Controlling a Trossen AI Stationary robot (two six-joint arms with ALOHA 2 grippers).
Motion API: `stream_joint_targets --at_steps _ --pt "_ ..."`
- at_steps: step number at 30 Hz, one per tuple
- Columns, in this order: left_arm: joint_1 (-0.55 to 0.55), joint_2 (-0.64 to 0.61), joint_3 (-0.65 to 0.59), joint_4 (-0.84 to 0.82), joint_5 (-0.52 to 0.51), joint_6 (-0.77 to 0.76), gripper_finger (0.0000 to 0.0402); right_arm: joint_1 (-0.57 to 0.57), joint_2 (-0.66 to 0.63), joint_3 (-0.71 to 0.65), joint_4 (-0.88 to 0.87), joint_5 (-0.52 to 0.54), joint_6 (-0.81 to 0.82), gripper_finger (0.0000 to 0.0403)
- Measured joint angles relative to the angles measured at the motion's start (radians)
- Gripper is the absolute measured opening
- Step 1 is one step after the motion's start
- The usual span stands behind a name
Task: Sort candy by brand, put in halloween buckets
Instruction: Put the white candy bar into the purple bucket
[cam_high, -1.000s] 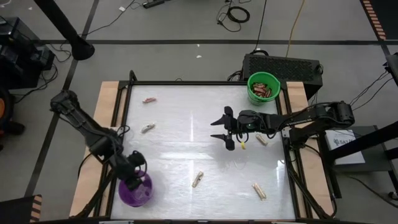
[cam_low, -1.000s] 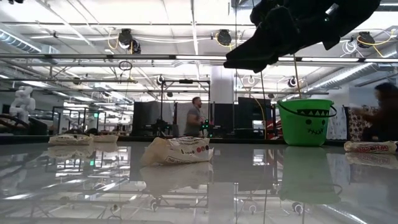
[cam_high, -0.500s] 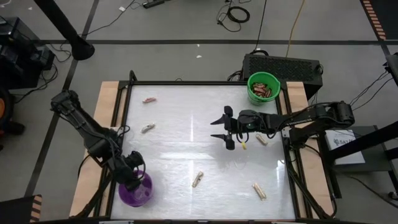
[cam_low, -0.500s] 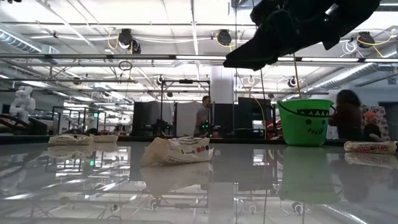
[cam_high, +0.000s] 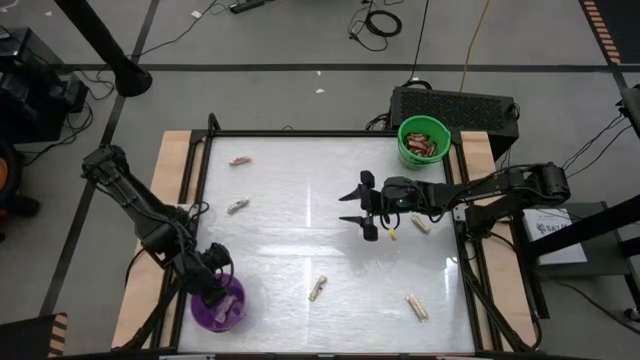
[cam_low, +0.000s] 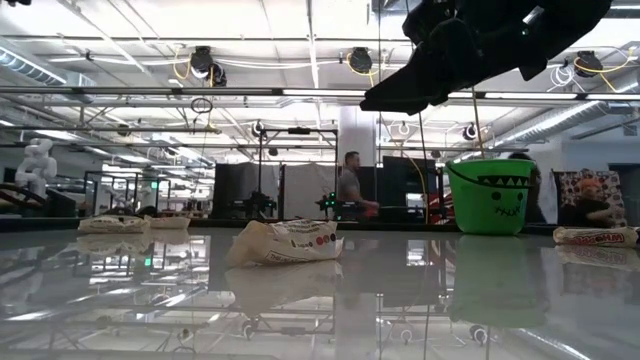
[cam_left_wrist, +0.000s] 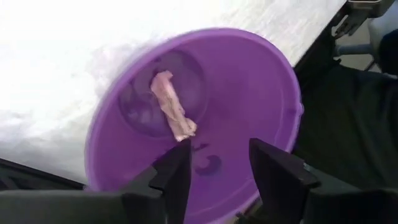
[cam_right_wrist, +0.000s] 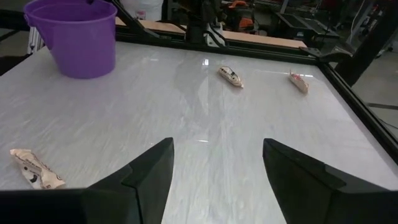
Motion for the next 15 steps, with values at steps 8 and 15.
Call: stream_joint_targets --at_steps 8,15 --pt "0.056 -0.006 0.0 0.031 0.054 0.06 0.0169 0.0 0.0 0.0 0.0 0.0 0.009 0.0238" --pt "0.177 -0.071 0.0 0.03 0.063 0.206 0.0169 0.0 0.0 0.0 0.001 -0.001 0.01 0.0238"
